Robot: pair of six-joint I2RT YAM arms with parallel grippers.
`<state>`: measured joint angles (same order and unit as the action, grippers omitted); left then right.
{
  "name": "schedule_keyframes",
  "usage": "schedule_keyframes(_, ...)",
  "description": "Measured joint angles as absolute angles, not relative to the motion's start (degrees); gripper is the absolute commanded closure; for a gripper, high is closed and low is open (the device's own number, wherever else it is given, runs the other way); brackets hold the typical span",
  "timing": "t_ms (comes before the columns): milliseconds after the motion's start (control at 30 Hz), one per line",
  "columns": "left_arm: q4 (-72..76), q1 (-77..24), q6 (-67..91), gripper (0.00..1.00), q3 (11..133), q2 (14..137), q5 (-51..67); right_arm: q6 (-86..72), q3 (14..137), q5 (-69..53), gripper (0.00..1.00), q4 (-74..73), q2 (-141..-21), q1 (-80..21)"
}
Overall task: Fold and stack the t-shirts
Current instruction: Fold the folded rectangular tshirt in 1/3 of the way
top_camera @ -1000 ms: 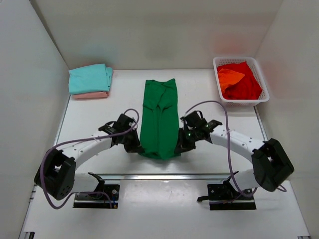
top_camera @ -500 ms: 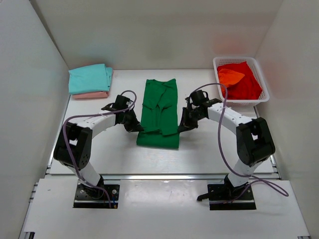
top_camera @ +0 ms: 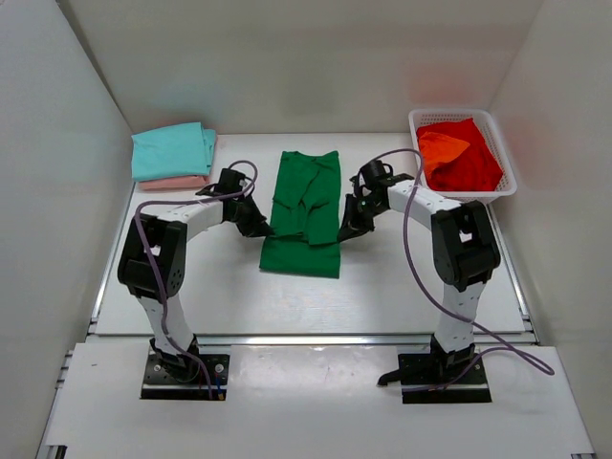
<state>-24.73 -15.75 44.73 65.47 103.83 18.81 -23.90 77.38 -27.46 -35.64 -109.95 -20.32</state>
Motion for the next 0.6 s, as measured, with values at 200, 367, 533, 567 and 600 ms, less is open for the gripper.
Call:
schedule_keyframes(200, -17.8, -13.1, 49.5, 0.6, 68.2, 109.3, 22.5, -26.5, 81.3, -32.6, 0.68, -31.0, -114.3, -17.0)
schedule_keyframes(367, -2.2, -10.7, 58.1, 0.58, 68.3, 110.7, 26.3, -36.5, 74.0, -35.5, 0.64, -14.3, -110.7, -12.0)
schedule_keyframes(533, 4.6, -9.8, 60.0, 0.53, 64.8, 107.9, 27.6, -39.1, 72.5, -31.3, 0.58, -11.9, -106.6, -12.6)
schedule_keyframes(567, 4.6, -9.8, 59.7, 0.53, 62.7, 106.3, 27.6, -39.1, 71.7, -30.1, 0.58, -12.0, -105.1, -13.4)
schedule_keyframes(600, 4.2, -9.9, 59.2, 0.53, 59.9, 104.2, 27.5, -39.0, 70.2, -28.6, 0.58, -11.9, -103.1, -14.5)
